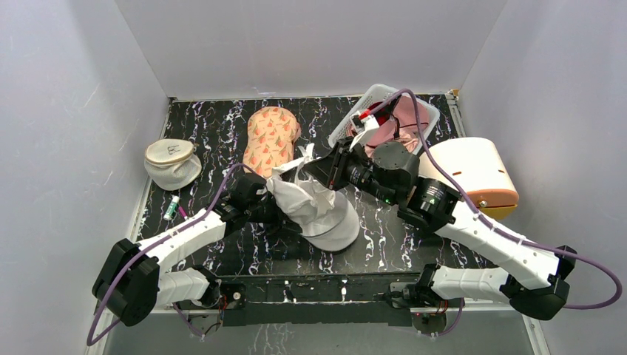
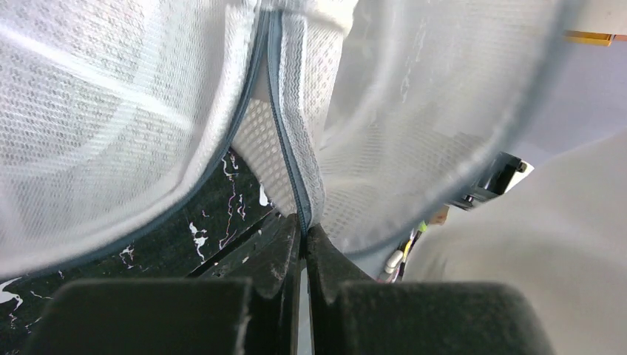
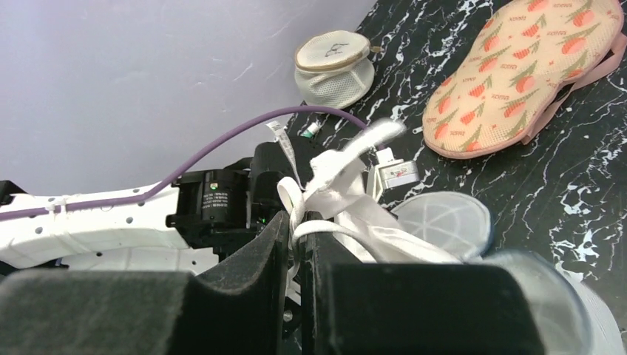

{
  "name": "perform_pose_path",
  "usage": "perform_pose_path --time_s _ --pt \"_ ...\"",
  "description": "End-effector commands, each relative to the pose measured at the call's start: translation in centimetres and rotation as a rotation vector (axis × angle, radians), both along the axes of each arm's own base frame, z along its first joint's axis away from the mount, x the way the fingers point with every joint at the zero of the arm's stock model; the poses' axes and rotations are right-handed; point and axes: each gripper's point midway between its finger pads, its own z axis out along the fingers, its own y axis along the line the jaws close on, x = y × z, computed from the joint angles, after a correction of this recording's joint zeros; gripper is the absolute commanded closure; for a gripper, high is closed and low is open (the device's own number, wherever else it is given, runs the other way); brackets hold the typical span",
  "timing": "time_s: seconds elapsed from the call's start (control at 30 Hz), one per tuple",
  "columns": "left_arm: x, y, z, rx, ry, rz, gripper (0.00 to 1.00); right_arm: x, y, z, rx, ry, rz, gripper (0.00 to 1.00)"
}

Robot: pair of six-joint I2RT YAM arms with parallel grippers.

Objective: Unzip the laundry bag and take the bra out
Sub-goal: Pick up the bra from the laundry bag, then place the bra in the bin.

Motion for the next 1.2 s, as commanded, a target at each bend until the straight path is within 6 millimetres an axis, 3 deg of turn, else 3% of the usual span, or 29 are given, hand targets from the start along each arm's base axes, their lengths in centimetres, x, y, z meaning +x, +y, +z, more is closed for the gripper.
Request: perform_pose_path --time_s 0.0,0.07,0.23,0.53,0.77,0.97,1.17 --pt "-0.2 -0.1 1.1 -0.027 -0.025 -0.011 1.00 -0.1 1.0 1.5 0.104 0.000 0.012 1.00" --pt "-0.3 -0.1 1.0 -0.020 -0.023 -0.016 1.00 -0.4 1.9 1.2 0.104 0.025 0.047 1.00" --pt "-0.5 0.1 0.6 -0.016 -0.016 -0.017 1.00 -0.7 2.0 4.9 0.176 -0.036 0.075 1.00" --pt "-0.6 0.1 0.8 -0.017 -0.019 -0.014 1.00 2.0 -2.6 10.6 0.076 -0.221 -0.147 1.00" --pt "-0.5 0.1 0.9 -0.016 -0.020 -0.014 1.00 5.2 -5.1 12.0 -0.064 -0.304 -0.342 1.00" --pt "-0.5 0.2 1.2 -0.012 -0.022 -0.012 1.00 9.9 -7.1 11.4 -0.172 -0.316 -0.486 1.00" --pt "-0.6 0.4 1.3 -0.004 -0.027 -0.014 1.00 18.0 -13.3 9.7 -0.196 -0.275 -0.583 1.00"
